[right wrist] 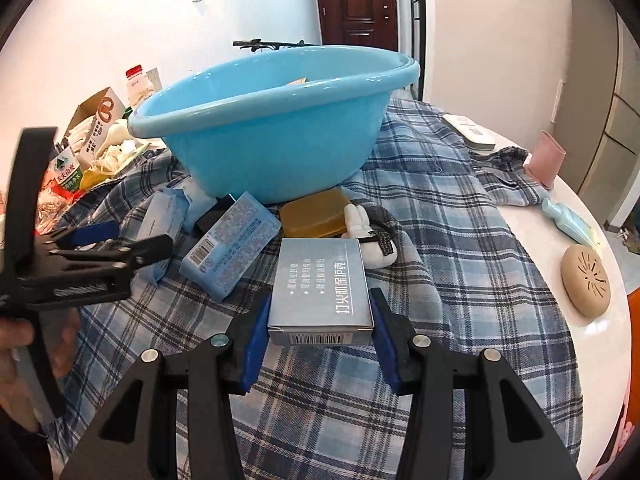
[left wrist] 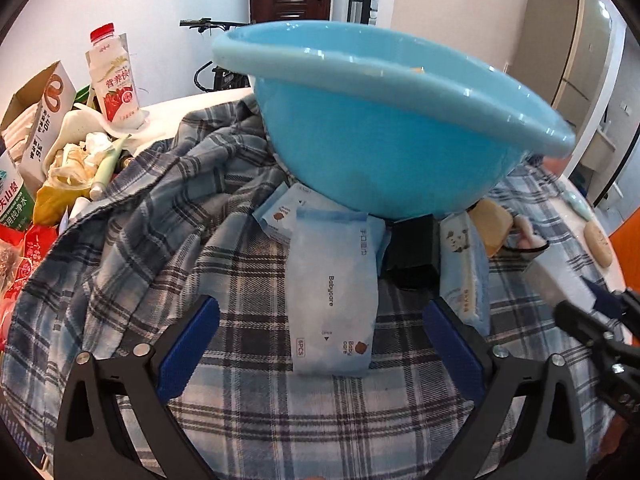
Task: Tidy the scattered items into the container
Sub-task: 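Grasp the grey box with the right gripper while the left gripper grasps the white Babycare pack, then lift the grey box and Babycare pack and carry both over the basin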
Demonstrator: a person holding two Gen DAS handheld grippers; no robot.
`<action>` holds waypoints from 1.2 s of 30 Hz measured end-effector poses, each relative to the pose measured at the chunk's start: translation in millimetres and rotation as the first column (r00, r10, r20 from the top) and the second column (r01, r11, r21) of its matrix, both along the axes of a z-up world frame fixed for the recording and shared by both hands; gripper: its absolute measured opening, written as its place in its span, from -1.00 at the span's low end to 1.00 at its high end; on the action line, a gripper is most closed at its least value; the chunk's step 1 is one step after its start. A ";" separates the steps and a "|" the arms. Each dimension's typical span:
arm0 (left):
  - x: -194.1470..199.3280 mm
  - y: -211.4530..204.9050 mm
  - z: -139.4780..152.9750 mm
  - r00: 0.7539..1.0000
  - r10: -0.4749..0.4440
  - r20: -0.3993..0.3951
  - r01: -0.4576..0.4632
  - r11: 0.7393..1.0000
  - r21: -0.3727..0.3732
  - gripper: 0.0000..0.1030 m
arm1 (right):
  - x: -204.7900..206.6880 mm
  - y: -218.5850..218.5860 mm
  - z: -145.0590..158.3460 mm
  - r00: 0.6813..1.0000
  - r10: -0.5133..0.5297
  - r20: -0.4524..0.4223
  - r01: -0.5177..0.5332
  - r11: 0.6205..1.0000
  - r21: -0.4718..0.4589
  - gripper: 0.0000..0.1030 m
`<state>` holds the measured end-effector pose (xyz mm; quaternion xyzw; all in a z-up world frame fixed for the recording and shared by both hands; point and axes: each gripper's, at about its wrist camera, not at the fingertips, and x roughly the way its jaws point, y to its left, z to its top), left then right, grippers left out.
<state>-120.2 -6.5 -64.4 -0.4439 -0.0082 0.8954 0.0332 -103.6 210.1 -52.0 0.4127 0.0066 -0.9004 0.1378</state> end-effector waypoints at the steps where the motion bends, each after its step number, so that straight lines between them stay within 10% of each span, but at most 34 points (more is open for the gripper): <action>1: -1.2 1.5 -2.0 1.000 -0.004 0.006 0.004 1.000 -0.007 0.66 | -0.7 2.1 0.3 1.000 0.003 0.002 -0.003 1.000 -0.013 -0.04; 8: -4.8 3.5 -10.8 0.999 -0.017 0.038 0.018 1.000 -0.025 -0.21 | -0.1 7.4 0.5 1.000 -0.003 -0.003 0.003 0.999 -0.033 -0.04; 36: 50.2 -2.3 58.7 0.988 -0.027 -0.149 0.028 1.000 0.009 -0.24 | 39.9 2.5 42.9 0.994 -0.025 -0.107 0.026 1.000 0.006 -0.04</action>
